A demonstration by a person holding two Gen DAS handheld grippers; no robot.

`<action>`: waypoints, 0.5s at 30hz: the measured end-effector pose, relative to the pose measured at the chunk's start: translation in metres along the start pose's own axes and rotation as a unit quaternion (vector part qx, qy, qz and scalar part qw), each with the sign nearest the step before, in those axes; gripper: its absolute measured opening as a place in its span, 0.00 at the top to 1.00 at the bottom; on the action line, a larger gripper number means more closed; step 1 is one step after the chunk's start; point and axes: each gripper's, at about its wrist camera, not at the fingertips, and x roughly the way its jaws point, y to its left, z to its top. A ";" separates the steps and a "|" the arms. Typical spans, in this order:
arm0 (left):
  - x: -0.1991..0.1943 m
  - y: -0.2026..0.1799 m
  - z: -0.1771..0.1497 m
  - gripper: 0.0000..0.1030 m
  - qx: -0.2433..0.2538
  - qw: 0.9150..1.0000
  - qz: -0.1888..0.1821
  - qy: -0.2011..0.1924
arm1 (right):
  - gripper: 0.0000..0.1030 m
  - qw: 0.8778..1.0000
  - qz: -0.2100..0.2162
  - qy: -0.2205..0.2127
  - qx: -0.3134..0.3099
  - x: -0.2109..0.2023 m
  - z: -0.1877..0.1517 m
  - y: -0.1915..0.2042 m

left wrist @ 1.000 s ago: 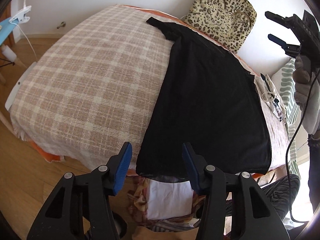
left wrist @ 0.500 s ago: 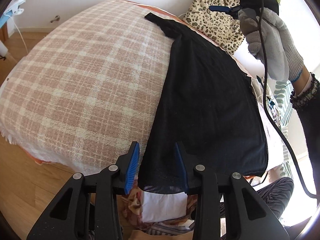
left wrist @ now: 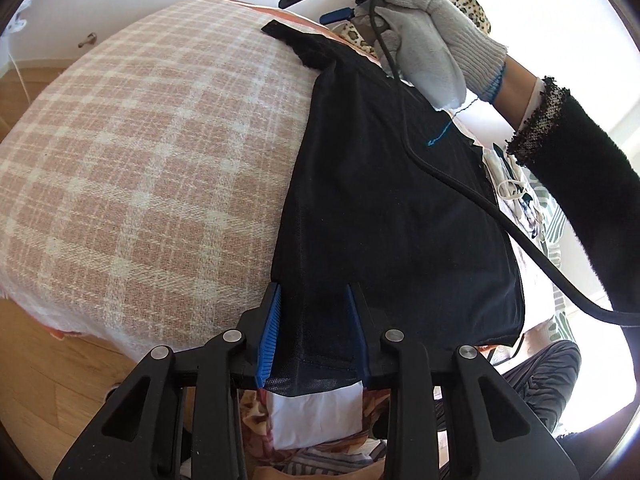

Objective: Fold small clothes
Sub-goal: 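Close the left tool on the hem while the right tool grips the shoulder edge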

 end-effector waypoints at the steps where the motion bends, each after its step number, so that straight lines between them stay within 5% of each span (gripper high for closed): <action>1: -0.001 0.000 0.000 0.72 0.001 1.000 0.003 -0.001 | 0.29 1.000 -0.006 0.003 -0.002 0.006 0.001 0.001; 12: -0.001 0.000 0.001 0.69 0.010 0.999 0.035 -0.016 | 0.31 0.998 -0.047 0.015 -0.029 0.049 0.015 0.008; 15: 0.000 -0.002 0.001 0.73 0.019 0.999 0.034 -0.019 | 0.46 0.996 -0.070 0.023 -0.046 0.059 0.018 0.011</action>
